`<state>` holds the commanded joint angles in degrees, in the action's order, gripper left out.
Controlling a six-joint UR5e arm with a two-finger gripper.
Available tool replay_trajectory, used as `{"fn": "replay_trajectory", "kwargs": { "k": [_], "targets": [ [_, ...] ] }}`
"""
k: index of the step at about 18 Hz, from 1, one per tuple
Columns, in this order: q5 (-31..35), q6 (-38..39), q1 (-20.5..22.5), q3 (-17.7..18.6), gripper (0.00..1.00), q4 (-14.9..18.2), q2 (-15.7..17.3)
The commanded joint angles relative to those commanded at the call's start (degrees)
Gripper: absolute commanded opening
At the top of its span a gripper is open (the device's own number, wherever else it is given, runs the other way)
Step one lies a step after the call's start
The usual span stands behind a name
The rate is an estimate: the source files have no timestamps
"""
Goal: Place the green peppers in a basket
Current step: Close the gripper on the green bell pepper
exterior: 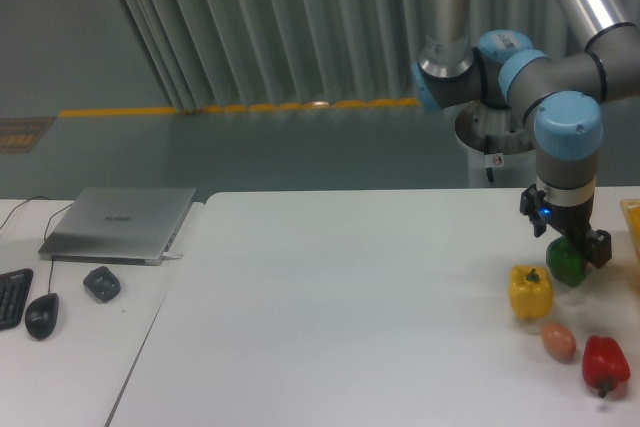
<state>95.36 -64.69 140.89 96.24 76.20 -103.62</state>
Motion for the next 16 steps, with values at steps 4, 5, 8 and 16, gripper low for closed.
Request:
{"fn": "replay_trajectory", "kwargs": {
  "k": [4,5,8,16],
  "targets": [
    [0.09,0.00,0.09,0.18,1.00,-0.09,-0.18],
    [0.09,0.00,0.09,0.18,1.00,-0.09,-0.18],
    [0.09,0.09,0.00,0.44,1.00,-0.09,-0.44],
    [0.27,0.18,-0.09,1.41,1.00,-0.26,-1.40]
  ]
}}
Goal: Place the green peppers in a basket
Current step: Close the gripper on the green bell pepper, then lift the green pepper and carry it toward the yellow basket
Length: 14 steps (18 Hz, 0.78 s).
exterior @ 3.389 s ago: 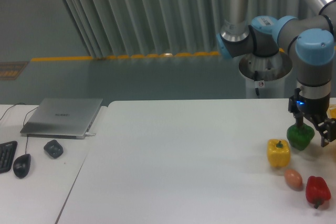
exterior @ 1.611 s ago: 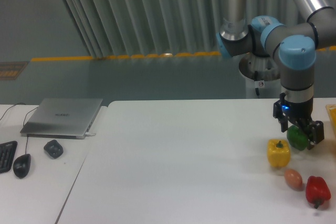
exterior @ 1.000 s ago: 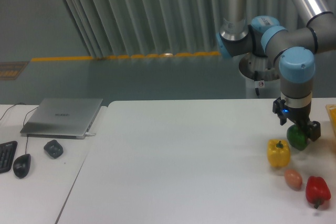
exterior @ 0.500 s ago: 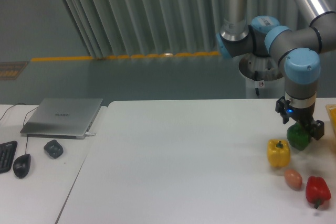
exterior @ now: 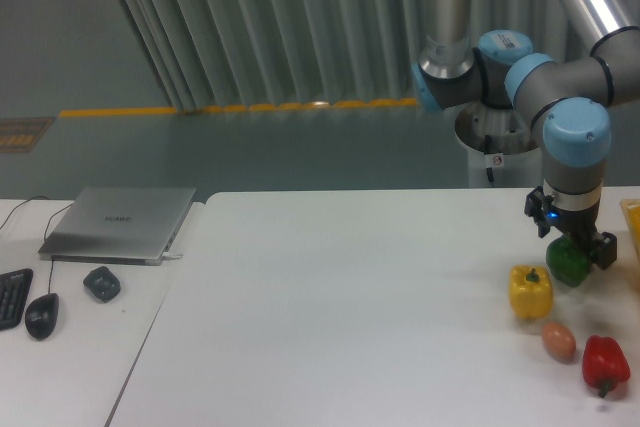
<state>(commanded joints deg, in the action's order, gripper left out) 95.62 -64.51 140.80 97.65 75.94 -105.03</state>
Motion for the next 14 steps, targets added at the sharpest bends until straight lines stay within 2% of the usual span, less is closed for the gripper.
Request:
{"fn": "replay_trajectory", "kwargs": {
  "k": [6,8,10,13,14],
  "targets": [
    [0.09,-0.09,0.09,0.00,0.99,0.00,-0.09],
    [0.09,-0.18,0.17,-0.09,0.75,0.35,-0.09],
    [0.09,-0.18,0.17,-0.35,0.59,1.31,-0.09],
    [0.18,-0.26,0.17,-0.70,0.45,2.20,-0.09],
    [0.18,-0.26,0.17,-0.96,0.45,2.28,0.00]
  ]
}}
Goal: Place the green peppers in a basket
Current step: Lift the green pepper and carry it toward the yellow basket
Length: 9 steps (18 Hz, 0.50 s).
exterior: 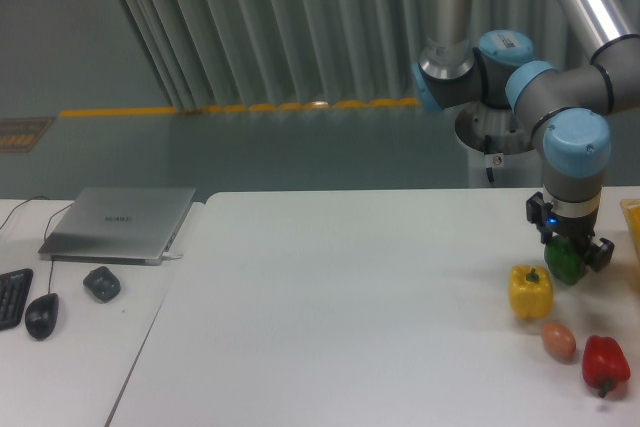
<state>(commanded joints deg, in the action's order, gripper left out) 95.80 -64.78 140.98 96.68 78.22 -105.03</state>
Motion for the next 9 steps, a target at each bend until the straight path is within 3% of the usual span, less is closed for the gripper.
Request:
{"fn": "replay_trajectory", "kwargs": {
  "k": [2,6,9],
  "targets": [
    [-0.09,0.09,0.00,-1.75,0.44,1.83,0.09],
    [0.00,-0.70,0.09,-9.48,0.43,8.69,0.26],
    [-0.26,-1.14,0.70,-11.60,0.43,8.18,0.79]
  ]
}}
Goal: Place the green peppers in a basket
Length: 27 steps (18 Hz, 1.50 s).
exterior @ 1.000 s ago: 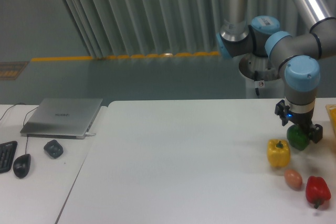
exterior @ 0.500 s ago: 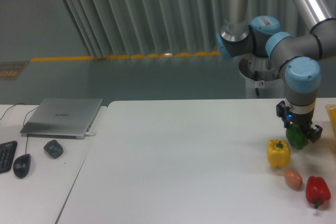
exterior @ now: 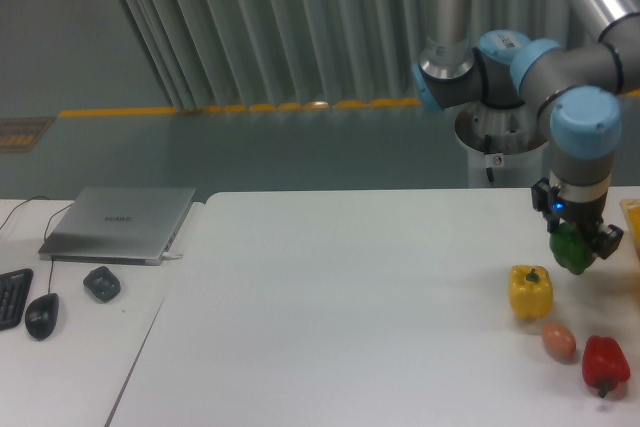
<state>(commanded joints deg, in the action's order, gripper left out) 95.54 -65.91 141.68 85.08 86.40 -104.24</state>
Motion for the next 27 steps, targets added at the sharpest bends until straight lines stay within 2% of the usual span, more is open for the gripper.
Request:
{"fn": "replay_trajectory", "kwargs": {
  "k": [3,6,9,12,15,16,17,19,20,27],
  "targets": [
    [0.87,-8.31,2.28,-1.76,0.42,-0.44,0.18],
    [8.85,-20.01,3.69,-1.85,0.41,-0.97,0.18],
    [9.67,-24.08,5.88,-2.47,0.41,-2.28,-0.09],
    [9.93,-30.30,7.82,-1.68,0.41,-5.62,-0.70],
    [12.73,-35.76,9.40,-0.89,0.42,-6.07,-1.32],
    [13.18,-36.12,9.76,-0.71,0.49,-5.89,-1.40],
    [13.18,-36.04,9.76,-0.71,0.68,-5.89,-1.49],
    [13.36,-35.16,9.76,-0.53,0.92,-5.89,-1.84],
    [13.36,-35.16,9.67,-0.36,1.00,-5.98,-2.02],
    [12.04,-35.07,9.41,0.08,1.00,-5.89,-1.67]
  ]
}}
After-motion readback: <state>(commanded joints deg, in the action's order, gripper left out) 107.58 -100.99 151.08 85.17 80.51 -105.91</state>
